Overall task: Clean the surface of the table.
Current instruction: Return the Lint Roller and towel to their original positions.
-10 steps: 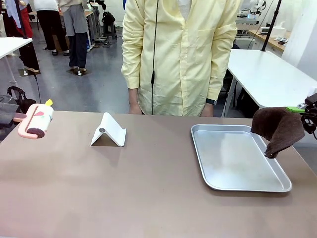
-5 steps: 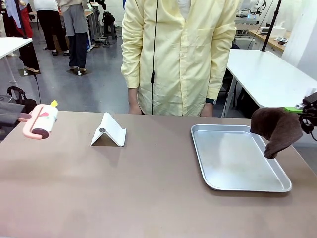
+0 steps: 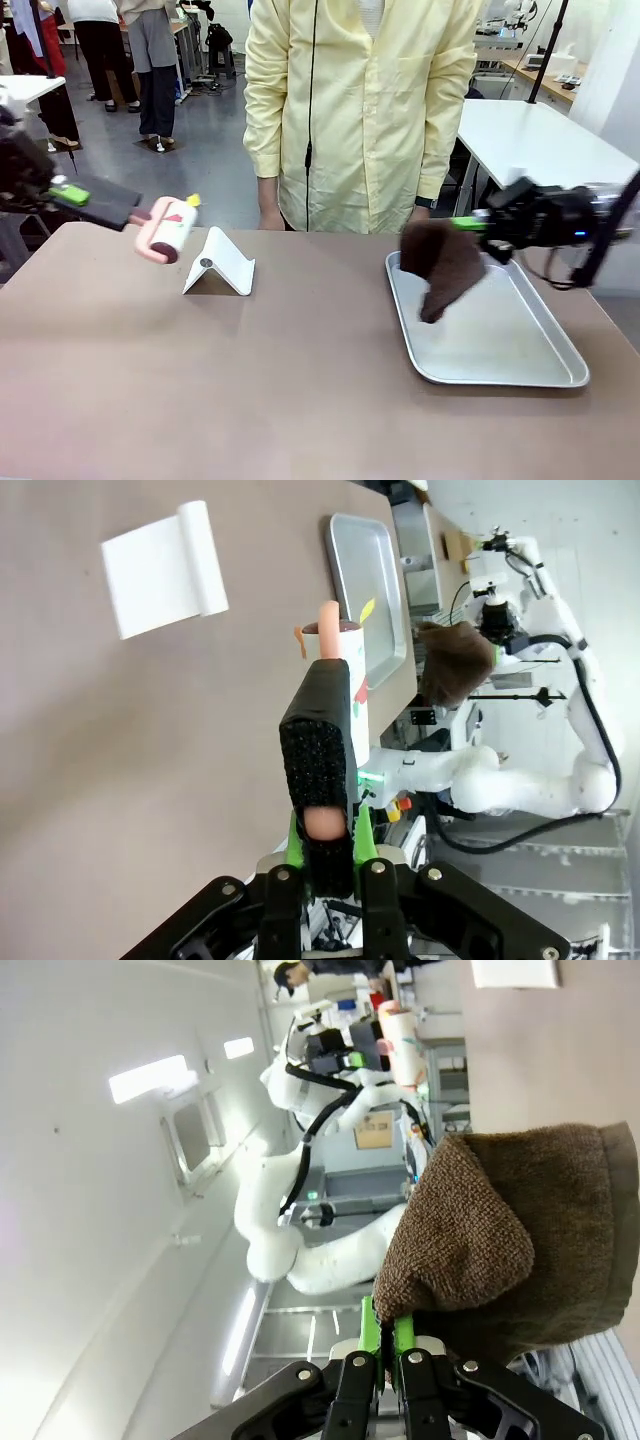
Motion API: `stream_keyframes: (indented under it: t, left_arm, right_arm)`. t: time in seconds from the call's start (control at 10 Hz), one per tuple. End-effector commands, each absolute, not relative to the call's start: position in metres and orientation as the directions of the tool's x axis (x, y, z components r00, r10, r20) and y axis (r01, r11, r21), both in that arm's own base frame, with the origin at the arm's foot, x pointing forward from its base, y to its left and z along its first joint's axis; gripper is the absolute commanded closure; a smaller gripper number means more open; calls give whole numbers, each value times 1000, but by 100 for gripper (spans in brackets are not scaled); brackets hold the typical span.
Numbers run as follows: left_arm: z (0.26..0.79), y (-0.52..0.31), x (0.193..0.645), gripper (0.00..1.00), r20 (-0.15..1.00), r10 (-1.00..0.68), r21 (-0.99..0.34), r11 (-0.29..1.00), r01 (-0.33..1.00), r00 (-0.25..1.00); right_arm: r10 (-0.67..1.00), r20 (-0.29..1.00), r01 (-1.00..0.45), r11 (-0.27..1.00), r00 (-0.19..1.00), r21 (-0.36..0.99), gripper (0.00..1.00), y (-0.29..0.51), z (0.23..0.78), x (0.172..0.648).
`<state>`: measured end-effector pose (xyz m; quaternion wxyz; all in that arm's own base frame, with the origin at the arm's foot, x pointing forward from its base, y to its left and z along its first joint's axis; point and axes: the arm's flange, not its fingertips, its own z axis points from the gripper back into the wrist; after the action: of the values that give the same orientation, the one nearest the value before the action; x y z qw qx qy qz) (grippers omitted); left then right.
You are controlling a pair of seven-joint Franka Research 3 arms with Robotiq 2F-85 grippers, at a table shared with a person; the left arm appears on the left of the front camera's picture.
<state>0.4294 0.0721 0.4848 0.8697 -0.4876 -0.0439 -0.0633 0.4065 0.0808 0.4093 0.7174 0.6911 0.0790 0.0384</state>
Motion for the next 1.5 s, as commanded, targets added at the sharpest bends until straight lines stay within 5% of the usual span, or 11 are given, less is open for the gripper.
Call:
stream_keyframes:
  t: [0.0,0.5,1.4]
  left_arm:
    - [493,35,459,80,52,1,-837,545,43,999]
    - [480,-76,516,80,51,49,-674,739,-2,997]
    - [451,-105,523,80,72,-15,-592,804,55,997]
  right_arm:
    - [67,-24,20,64,997,998,95,146,393,413]
    - [-185,22,29,267,982,963,95,219,323,458]
    - [-123,-92,144,530,988,836,95,189,288,492]
